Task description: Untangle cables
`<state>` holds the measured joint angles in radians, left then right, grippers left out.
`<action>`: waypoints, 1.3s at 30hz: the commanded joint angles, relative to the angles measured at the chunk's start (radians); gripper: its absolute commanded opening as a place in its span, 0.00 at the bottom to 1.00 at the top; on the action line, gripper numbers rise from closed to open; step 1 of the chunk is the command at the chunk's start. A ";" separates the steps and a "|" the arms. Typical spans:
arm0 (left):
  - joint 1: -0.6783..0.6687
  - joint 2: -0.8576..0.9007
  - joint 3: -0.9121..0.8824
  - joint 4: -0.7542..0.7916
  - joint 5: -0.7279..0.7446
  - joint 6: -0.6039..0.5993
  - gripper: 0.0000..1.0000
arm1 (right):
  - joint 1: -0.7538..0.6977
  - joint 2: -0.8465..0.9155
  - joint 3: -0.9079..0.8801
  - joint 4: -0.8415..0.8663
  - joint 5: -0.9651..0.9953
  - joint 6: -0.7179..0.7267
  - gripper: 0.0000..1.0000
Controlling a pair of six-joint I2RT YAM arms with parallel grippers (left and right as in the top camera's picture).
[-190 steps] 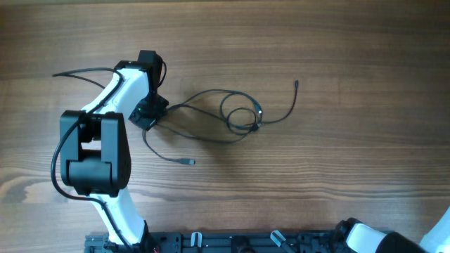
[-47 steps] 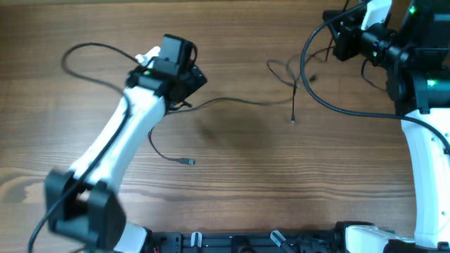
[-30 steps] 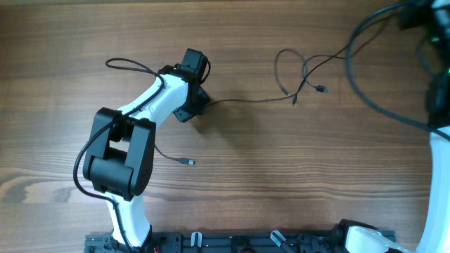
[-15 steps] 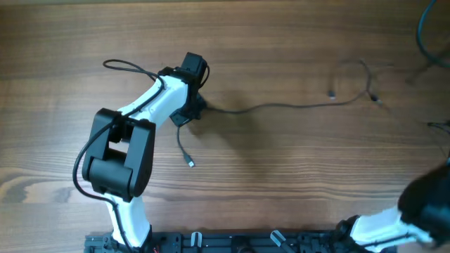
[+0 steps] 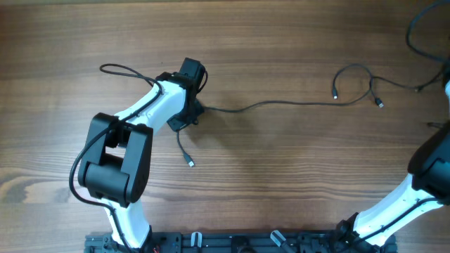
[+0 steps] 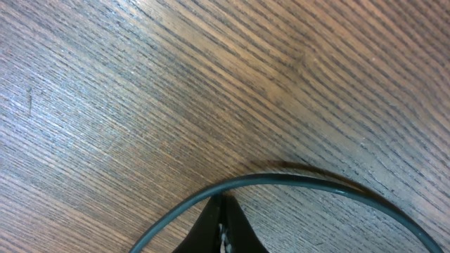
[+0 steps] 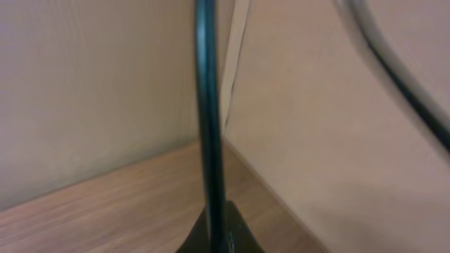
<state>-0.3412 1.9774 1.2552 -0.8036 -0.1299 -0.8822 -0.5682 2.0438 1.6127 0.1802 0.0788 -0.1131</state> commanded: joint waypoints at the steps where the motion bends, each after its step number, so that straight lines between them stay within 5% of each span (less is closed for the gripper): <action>1: 0.003 0.073 -0.080 -0.035 -0.060 -0.016 0.04 | -0.015 -0.072 0.175 -0.106 -0.214 0.132 0.04; 6: 0.020 0.073 -0.206 -0.076 -0.267 -0.019 0.04 | -0.004 -0.175 0.323 -0.110 -0.587 0.359 0.04; 12: 0.150 0.073 -0.402 0.023 -0.286 -0.103 0.04 | 0.060 -0.308 0.370 0.029 -0.636 0.337 0.04; 19: 0.266 0.073 -0.435 0.125 -0.177 -0.102 0.04 | 0.075 -0.270 0.370 -0.190 0.324 0.109 0.04; 21: 0.267 0.073 -0.435 0.162 -0.145 -0.102 0.04 | 0.071 -0.224 0.369 -0.323 0.311 0.061 0.04; 23: 0.267 0.073 -0.435 0.196 -0.087 -0.102 0.05 | 0.072 -0.192 0.369 -0.528 0.096 0.064 0.04; 27: 0.267 0.073 -0.435 0.281 0.154 -0.102 0.36 | 0.127 -0.148 0.369 -0.774 -0.383 0.075 0.04; 31: 0.267 0.072 -0.430 0.404 0.371 -0.040 0.99 | 0.258 -0.148 0.369 -0.927 -0.493 0.091 0.04; 39: 0.174 -0.080 -0.278 0.446 0.497 0.016 1.00 | 0.534 -0.148 0.368 -1.073 -0.424 0.141 0.04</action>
<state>-0.0818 1.8339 1.0122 -0.3241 0.3134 -0.8928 -0.0772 1.9095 1.9705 -0.8902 -0.3439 -0.0204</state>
